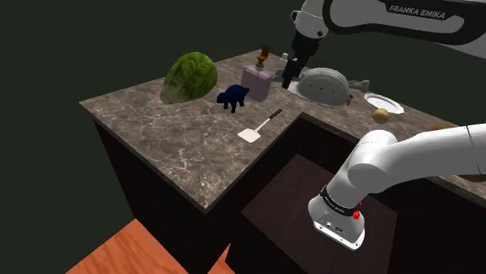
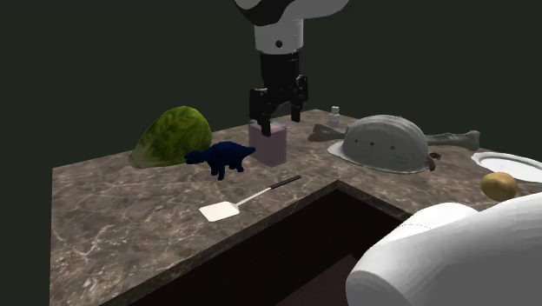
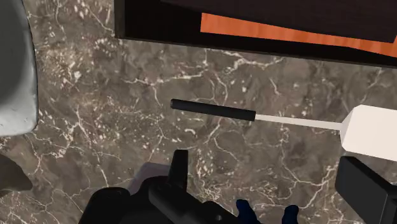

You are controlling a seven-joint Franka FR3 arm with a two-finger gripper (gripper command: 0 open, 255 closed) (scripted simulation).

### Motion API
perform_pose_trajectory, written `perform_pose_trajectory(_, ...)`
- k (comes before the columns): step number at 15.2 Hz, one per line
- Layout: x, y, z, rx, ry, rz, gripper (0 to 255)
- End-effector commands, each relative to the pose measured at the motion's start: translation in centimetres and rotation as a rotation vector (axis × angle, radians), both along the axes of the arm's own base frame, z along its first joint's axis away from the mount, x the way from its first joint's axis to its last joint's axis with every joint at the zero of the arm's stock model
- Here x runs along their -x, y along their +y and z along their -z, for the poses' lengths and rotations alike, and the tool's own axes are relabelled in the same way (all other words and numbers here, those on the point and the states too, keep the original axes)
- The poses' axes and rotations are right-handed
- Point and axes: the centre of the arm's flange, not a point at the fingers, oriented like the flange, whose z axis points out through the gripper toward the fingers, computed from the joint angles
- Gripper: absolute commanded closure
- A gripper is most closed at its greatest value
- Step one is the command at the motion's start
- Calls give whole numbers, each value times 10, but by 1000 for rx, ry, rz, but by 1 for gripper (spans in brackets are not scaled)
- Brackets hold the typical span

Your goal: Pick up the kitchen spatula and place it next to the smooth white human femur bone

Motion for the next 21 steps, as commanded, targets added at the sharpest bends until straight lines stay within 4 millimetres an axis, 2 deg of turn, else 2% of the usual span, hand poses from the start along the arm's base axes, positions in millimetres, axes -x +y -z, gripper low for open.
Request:
perform_pose_trajectory(1,0,0,0,0,0,0,0)
perform_pose_trajectory(6,-30,12,56,13,107,-726,0)
perform_pose_trajectory(11,-39,39,115,26,213,-1452,0)
perform_pose_trajectory(19,-39,37,158,26,219,-1490,0)
perform_pose_trajectory(21,-39,37,158,26,219,-1490,0)
